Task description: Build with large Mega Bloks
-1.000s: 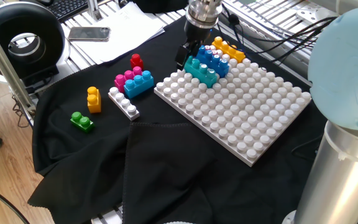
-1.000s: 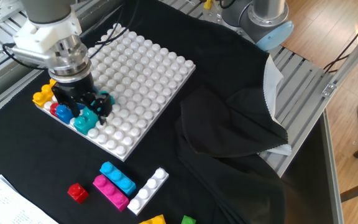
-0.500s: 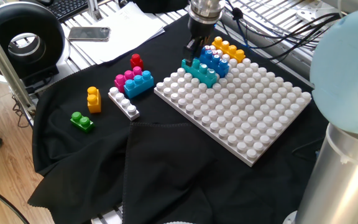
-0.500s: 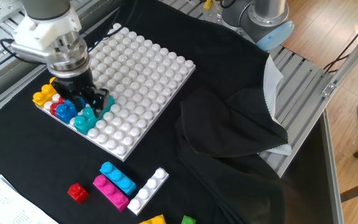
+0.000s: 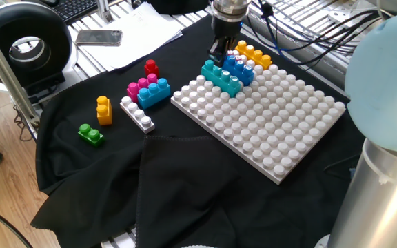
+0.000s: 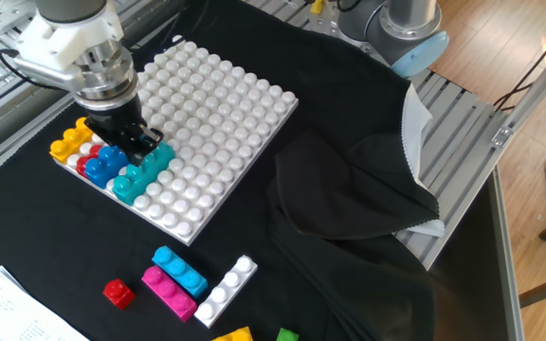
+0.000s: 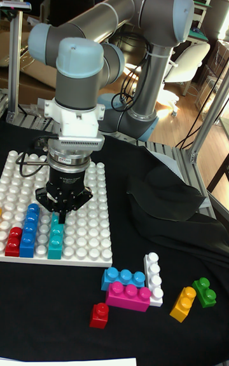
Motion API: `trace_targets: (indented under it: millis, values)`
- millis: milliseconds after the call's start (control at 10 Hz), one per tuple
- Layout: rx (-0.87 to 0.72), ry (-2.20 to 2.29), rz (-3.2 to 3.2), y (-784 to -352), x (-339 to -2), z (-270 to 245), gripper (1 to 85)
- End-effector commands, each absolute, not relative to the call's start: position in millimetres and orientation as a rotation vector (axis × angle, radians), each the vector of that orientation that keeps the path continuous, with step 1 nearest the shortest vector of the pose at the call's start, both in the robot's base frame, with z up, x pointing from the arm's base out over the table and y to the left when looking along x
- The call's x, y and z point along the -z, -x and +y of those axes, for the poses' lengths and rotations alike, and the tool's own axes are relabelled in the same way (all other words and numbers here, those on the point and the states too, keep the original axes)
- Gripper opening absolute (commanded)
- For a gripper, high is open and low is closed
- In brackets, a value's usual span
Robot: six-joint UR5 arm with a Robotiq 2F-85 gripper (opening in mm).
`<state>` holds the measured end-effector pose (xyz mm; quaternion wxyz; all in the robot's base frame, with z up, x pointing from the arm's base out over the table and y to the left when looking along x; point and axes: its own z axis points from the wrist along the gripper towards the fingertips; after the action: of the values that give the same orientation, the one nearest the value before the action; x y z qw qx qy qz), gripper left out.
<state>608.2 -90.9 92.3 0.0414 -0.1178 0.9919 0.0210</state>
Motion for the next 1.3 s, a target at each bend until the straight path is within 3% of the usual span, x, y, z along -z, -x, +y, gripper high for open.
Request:
trace_targets:
  millis: [0, 300, 400, 700, 900, 1000, 1100, 1200]
  values:
    - [-0.108, 0.241, 2.959, -632.0, -97.2, -82.2, 5.0]
    - [-0.004, 0.2, 2.941, -639.5, -97.6, -100.3, 4.7]
    - [-0.016, 0.226, 2.946, -637.5, -97.3, -98.0, 14.0]
    - [-0.054, 0.268, 2.977, -681.6, -109.7, -91.4, 27.0]
    - [-0.074, 0.264, 2.946, -707.6, -94.3, -87.0, 32.7]
    - [-0.072, 0.27, 2.935, -717.8, -87.1, -86.7, 37.7]
    - [-0.087, 0.277, 2.922, -727.1, -81.3, -81.2, 48.3]
    - [-0.098, 0.266, 2.916, -733.6, -77.9, -74.0, 51.7]
